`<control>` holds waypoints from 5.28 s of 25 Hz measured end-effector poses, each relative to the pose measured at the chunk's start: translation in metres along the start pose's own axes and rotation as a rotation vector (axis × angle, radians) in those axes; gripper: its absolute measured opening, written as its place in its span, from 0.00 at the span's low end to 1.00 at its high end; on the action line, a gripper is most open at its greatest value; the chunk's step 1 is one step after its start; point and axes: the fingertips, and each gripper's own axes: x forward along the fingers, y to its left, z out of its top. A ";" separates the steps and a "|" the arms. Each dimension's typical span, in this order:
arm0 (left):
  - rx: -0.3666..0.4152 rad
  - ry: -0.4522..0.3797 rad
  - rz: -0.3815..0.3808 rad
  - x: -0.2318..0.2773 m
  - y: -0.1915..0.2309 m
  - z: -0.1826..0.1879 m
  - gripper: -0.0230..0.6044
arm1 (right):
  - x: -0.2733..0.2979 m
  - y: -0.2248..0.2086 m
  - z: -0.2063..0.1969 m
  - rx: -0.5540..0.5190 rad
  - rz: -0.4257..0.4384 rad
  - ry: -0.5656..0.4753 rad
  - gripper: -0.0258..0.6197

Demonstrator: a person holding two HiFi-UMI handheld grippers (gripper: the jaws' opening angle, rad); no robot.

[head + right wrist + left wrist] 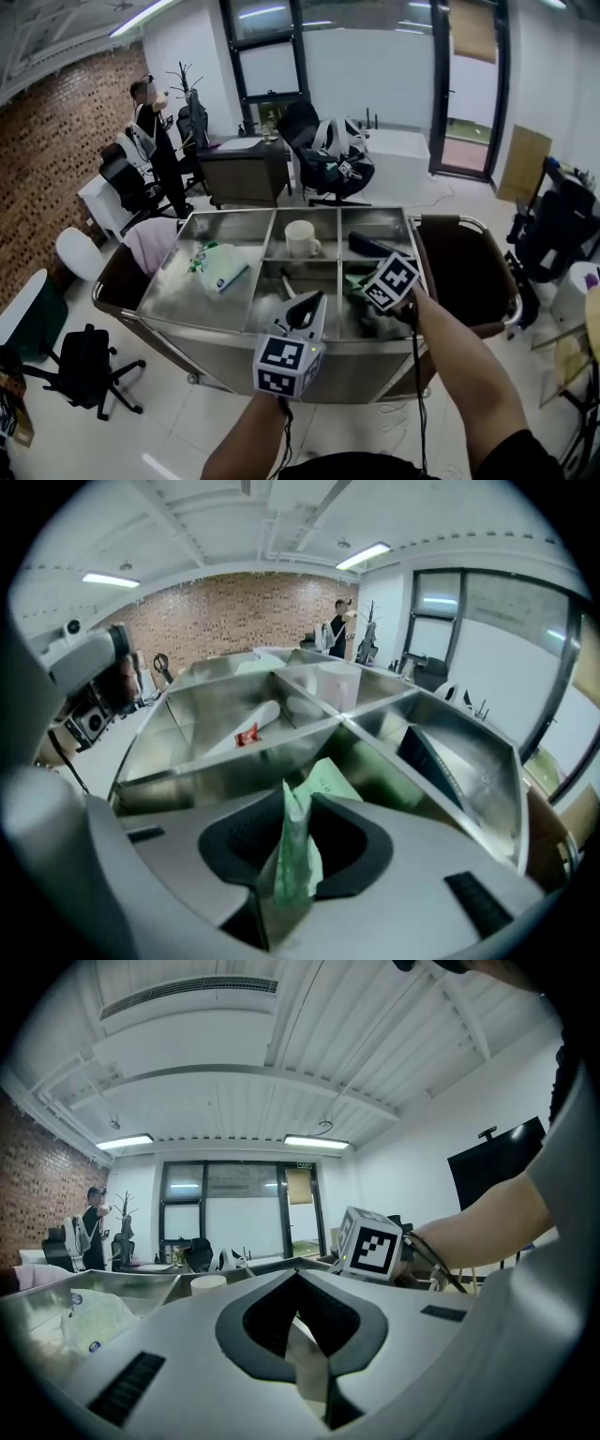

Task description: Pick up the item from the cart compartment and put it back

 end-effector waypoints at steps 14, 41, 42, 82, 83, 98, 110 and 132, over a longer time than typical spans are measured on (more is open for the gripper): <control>-0.011 -0.020 -0.011 -0.015 -0.018 0.012 0.04 | -0.104 0.030 0.039 0.187 0.054 -0.436 0.21; -0.042 -0.061 0.007 -0.073 -0.054 0.019 0.04 | -0.278 0.112 -0.051 0.327 -0.117 -0.901 0.21; -0.040 -0.065 0.006 -0.074 -0.055 0.022 0.04 | -0.280 0.114 -0.057 0.335 -0.128 -0.908 0.21; -0.040 -0.115 0.016 -0.072 -0.055 0.029 0.04 | -0.256 0.114 -0.068 0.366 -0.128 -0.863 0.21; -0.040 -0.114 0.016 -0.071 -0.055 0.029 0.04 | -0.256 0.114 -0.069 0.366 -0.128 -0.863 0.21; -0.042 -0.094 0.022 -0.072 -0.056 0.024 0.04 | -0.262 0.108 -0.065 0.362 -0.142 -0.878 0.21; -0.042 -0.101 0.021 -0.074 -0.056 0.024 0.04 | -0.256 0.094 -0.037 0.273 -0.167 -0.844 0.21; -0.020 -0.104 0.036 -0.082 -0.050 0.026 0.04 | -0.215 0.031 0.049 0.135 -0.182 -0.685 0.21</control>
